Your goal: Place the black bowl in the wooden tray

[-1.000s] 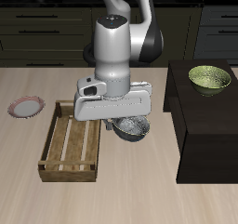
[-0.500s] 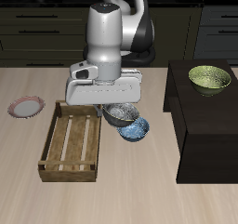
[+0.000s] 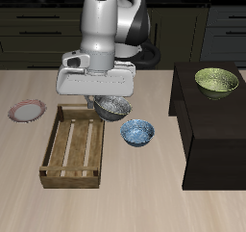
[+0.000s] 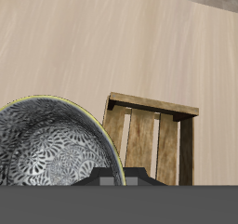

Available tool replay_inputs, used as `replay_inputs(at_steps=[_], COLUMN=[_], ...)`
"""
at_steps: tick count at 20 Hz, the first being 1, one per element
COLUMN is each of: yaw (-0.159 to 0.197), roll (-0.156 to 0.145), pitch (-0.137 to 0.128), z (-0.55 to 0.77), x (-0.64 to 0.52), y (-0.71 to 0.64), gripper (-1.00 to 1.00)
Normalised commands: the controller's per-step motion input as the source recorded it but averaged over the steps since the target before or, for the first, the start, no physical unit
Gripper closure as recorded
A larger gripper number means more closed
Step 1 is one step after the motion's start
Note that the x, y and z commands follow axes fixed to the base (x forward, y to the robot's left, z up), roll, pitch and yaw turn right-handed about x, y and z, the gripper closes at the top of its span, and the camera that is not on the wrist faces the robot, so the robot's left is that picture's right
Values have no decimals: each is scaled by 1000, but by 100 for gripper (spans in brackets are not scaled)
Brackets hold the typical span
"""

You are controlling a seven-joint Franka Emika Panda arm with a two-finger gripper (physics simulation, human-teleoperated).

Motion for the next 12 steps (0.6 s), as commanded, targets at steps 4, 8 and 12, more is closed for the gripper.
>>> replay_inputs(at_steps=[4,8,12], yaw=[-15,-28,-7], roll=[-17,-37,-16], pitch=[-1,-20,-19], z=[-26,69,63], x=[-257,-364,-194], y=[-271,-293,-154], gripper=[100,100,100])
